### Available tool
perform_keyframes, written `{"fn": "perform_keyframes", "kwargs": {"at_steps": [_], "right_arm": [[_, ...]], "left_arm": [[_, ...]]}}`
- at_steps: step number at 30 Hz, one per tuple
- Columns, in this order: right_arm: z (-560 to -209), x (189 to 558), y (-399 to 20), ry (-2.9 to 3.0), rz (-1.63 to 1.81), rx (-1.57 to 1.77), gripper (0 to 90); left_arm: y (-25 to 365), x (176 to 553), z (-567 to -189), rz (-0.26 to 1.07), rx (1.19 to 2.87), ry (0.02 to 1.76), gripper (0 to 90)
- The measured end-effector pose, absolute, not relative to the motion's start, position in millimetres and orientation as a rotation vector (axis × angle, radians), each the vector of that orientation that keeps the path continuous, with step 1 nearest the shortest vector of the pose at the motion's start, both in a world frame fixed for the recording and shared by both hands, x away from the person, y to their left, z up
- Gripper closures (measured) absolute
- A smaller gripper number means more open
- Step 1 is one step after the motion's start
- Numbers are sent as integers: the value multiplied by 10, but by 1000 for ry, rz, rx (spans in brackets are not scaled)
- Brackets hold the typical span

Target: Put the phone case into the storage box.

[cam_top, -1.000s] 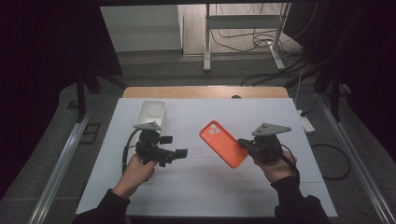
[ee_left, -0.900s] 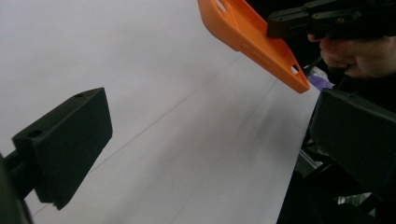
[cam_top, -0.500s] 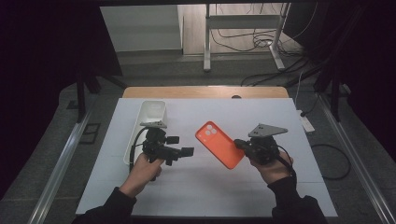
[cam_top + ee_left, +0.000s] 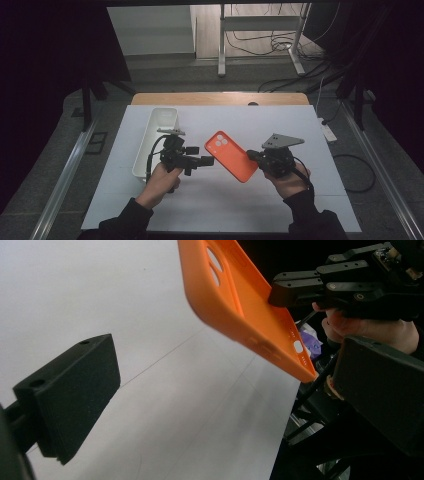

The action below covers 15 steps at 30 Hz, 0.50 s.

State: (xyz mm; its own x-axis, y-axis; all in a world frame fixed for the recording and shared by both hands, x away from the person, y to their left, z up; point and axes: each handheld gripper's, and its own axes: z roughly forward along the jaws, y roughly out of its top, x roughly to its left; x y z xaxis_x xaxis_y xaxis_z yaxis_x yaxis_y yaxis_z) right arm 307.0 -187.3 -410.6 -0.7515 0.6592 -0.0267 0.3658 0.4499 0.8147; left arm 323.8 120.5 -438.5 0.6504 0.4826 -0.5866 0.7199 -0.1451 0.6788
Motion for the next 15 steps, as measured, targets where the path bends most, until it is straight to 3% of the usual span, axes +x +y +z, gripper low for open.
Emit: {"fn": "perform_keyframes", "kwargs": {"at_steps": [15], "right_arm": [[-4106,3028,-1771,2374,1219,840,893]], "left_arm": [[1108,3301,-4416,-330,1783,962,0]]}}
